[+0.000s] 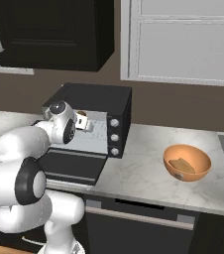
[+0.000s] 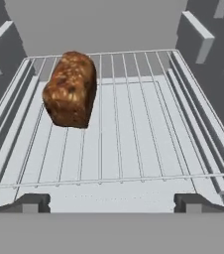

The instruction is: Pick up the heated bread from the toaster oven and place it in the bowl. Then move the bread bowl to the dining counter.

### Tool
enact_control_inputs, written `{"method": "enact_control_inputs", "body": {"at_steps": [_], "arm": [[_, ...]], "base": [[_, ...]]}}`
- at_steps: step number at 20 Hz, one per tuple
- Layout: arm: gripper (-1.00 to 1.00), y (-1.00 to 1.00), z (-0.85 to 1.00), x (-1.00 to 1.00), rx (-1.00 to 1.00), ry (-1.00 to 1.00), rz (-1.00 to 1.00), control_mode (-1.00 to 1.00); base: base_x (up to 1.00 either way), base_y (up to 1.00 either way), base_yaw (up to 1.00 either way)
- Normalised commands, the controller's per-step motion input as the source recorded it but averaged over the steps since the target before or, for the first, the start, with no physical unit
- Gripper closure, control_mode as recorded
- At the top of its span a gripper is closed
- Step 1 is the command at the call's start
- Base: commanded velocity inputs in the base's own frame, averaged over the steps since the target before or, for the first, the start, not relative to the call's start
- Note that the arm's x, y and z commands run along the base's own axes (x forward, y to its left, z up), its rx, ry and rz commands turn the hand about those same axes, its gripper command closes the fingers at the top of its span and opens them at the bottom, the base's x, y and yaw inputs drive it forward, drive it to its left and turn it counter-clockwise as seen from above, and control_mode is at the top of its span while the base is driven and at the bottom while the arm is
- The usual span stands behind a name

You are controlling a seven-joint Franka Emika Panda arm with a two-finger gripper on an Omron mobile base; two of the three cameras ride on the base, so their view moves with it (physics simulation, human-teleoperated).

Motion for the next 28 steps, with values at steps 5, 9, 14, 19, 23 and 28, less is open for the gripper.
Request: {"method": "enact_control_inputs", "body": {"at_steps": [5,9,14,19,23,28], "arm": [[-1.0,0.0,-0.3,0.54,0.0,0.02,-0.01,-1.0],[-1.0,0.0,-0.39,0.41,0.0,0.09,0.0,-1.0],[-1.0,0.0,-0.36,0.27,0.0,0.13,0.0,-1.0],[-1.0,0.0,-0.07,0.01,-0.03,0.03,0.0,-1.0],[-1.0,0.0,-0.15,-0.06,-0.04,0.03,0.0,-1.0],[-1.0,0.0,-0.28,-0.44,-0.01,0.17,0.0,-1.0]], "base": [[0.0,0.0,0.0],[0.0,0.0,0.0],[0.0,0.0,0.0],[0.0,0.0,0.0],[0.0,0.0,0.0],[0.0,0.0,0.0]]}}
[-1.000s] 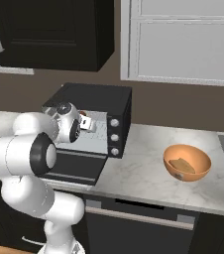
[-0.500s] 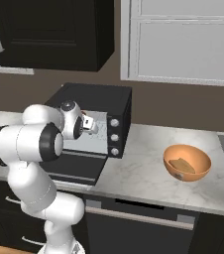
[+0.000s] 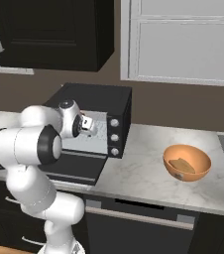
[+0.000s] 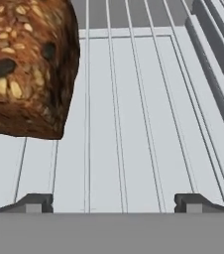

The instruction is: Pick up the heated bread from the toaster oven and place it in the bowl. Then move the bread bowl to the dining counter.

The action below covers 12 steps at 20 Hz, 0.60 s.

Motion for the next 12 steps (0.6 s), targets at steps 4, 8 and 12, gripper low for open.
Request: {"method": "enact_control_inputs", "body": {"at_steps": [4,8,12], "arm": [[-1.0,-0.04,-0.28,-0.79,-0.01,0.27,0.0,-1.0],[-1.0,-0.14,-0.32,-1.0,0.0,0.23,0.0,-1.0],[-1.0,-0.18,-0.44,-1.0,-0.02,0.18,0.0,-1.0]], "base": [[0.0,0.0,0.0],[0.0,0.0,0.0],[0.0,0.0,0.0]]}}
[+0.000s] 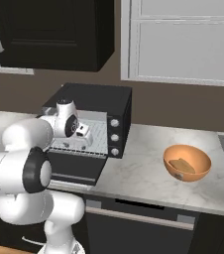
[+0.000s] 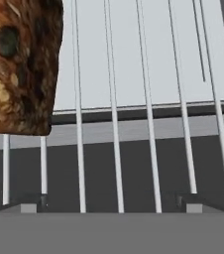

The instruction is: Pick up the heated bread from the toaster oven and place it in the bowl. Then move the bread bowl to the dining counter.

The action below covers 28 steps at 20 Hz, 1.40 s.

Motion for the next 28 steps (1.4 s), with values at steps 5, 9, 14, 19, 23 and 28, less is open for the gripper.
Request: {"method": "enact_control_inputs", "body": {"at_steps": [5,9,14,19,23,28], "arm": [[-1.0,-0.1,-0.62,-1.0,-0.09,0.12,0.0,-1.0],[-1.0,0.0,-0.38,-1.0,-0.03,0.07,0.0,-1.0],[-1.0,0.01,0.53,-0.82,0.15,-0.15,0.0,-1.0],[-1.0,0.49,0.94,0.0,0.11,-0.3,0.0,-1.0],[-1.0,0.53,0.28,0.28,0.01,-0.23,0.0,-1.0],[-1.0,-0.02,-0.12,0.53,-0.06,-0.07,0.0,-1.0]], "base": [[0.0,0.0,0.0],[0.0,0.0,0.0],[0.0,0.0,0.0],[0.0,0.0,0.0],[0.0,0.0,0.0],[0.0,0.0,0.0]]}}
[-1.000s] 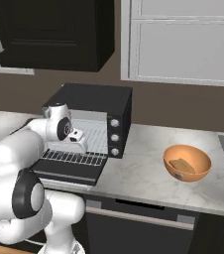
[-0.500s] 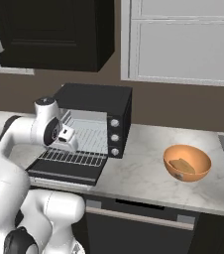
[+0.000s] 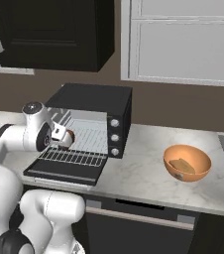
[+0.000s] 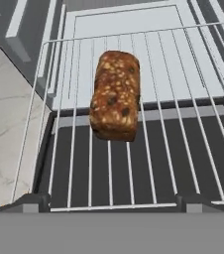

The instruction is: Pick up the heated bread from the toaster oven and place it in the bowl. Then move the bread bowl to the dining counter.

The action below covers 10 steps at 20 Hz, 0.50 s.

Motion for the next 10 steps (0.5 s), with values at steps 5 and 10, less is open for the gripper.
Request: {"method": "enact_control_inputs", "body": {"at_steps": [5,10], "arm": [[-1.0,0.0,-0.14,0.54,-0.01,-0.01,0.0,-1.0],[-1.0,0.0,-0.04,0.51,0.0,0.0,0.0,-1.0]], "base": [[0.0,0.0,0.0],[0.0,0.0,0.0]]}}
